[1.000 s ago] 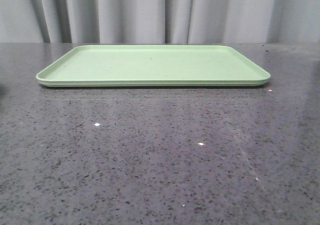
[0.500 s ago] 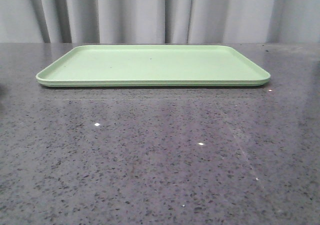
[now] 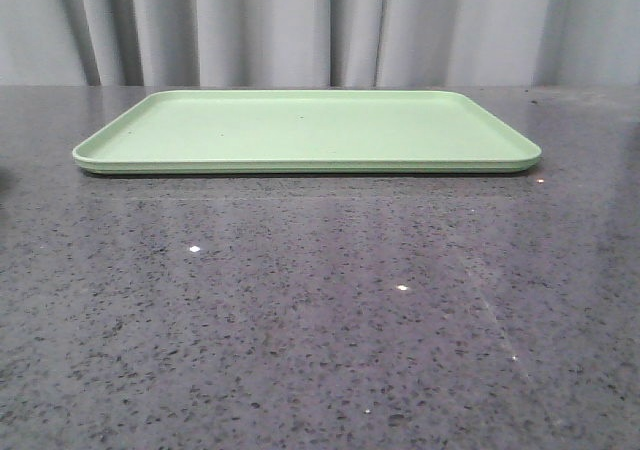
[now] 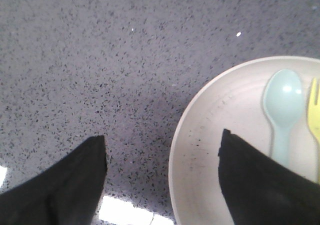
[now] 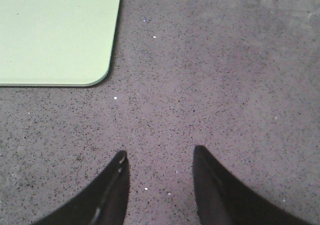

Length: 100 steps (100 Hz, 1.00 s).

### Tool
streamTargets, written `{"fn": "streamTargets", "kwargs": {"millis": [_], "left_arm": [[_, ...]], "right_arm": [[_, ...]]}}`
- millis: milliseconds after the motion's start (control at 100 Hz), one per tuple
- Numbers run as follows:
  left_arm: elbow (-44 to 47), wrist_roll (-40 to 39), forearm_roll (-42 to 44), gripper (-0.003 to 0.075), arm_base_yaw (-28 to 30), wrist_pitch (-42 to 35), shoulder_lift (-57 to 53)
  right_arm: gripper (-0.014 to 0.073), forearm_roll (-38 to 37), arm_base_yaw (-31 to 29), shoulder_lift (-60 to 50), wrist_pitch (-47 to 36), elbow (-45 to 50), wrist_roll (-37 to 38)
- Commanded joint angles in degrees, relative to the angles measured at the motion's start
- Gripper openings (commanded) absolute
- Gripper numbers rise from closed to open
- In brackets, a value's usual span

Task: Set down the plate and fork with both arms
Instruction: 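Lower the left gripper and pinch the white plate's rim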

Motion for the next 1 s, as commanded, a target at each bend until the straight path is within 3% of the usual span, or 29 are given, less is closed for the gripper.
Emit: {"fn": "streamTargets", "kwargs": {"millis": [0,340,990], "left_arm": [[-1.7,0.8,-0.8,0.0462,0.5,-4.0,1.6],[-1.7,2.3,-1.3,0.0462,0.5,-4.8,10.0],[-1.7,2.3,-1.7,0.0462,0.5,-5.1,16.0]], "right_arm": [[0.0325,-0.1,-0.2,0.8,-4.1,-1.8,-0.3],[0.0325,-0.1,-0.2,0.8,-4.0,-1.7,-0.3],[0.0325,-0.1,-0.2,0.8,-4.2,-1.7,-0.3]]}}
